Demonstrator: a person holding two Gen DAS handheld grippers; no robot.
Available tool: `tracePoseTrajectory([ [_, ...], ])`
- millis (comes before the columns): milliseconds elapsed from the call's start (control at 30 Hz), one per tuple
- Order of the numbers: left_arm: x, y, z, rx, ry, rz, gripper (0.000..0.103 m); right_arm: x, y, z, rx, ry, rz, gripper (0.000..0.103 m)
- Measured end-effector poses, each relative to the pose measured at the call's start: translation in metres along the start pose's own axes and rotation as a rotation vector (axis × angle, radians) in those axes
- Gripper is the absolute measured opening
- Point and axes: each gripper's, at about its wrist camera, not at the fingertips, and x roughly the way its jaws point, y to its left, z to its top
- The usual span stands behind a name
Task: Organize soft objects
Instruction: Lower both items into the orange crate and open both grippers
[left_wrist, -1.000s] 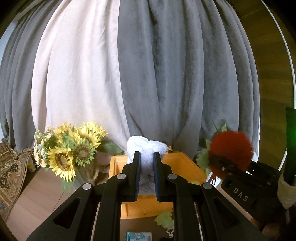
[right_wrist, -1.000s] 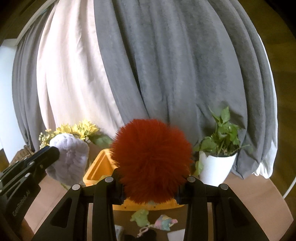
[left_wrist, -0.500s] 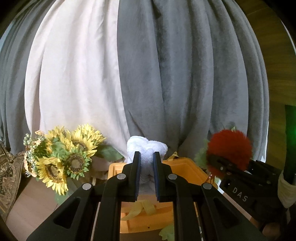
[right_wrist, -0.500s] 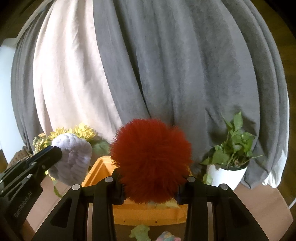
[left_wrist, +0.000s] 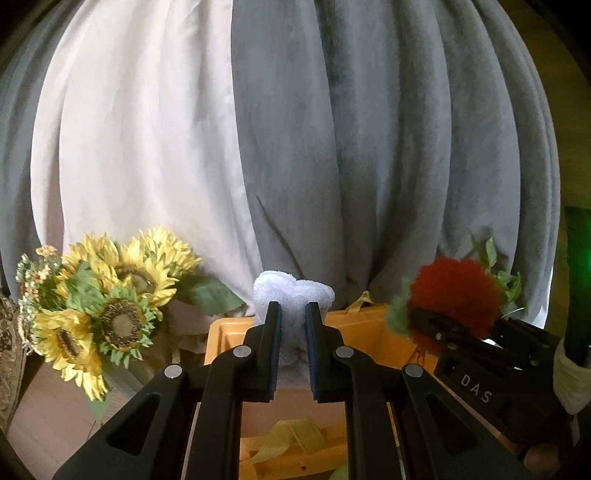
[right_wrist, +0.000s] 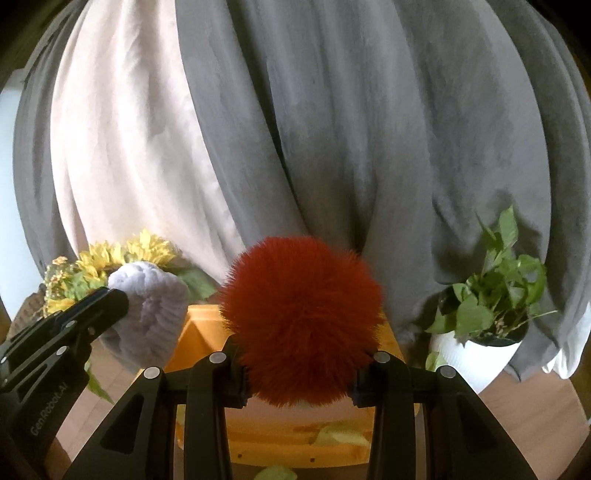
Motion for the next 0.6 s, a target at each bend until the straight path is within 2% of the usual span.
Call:
tracePoseTrajectory([
  [500,0.053,0.013,-0.027,-0.009,0.126,-0.001,0.016,0.062,-0.006,-0.014,-0.003,0.134,0.016,0.039],
  [600,0.061,0.015,-0.029,-0.008,0.144,-0.003,0.022,0.071,-0.006,-0.018,-0.003,0.156,0.02,0.039],
])
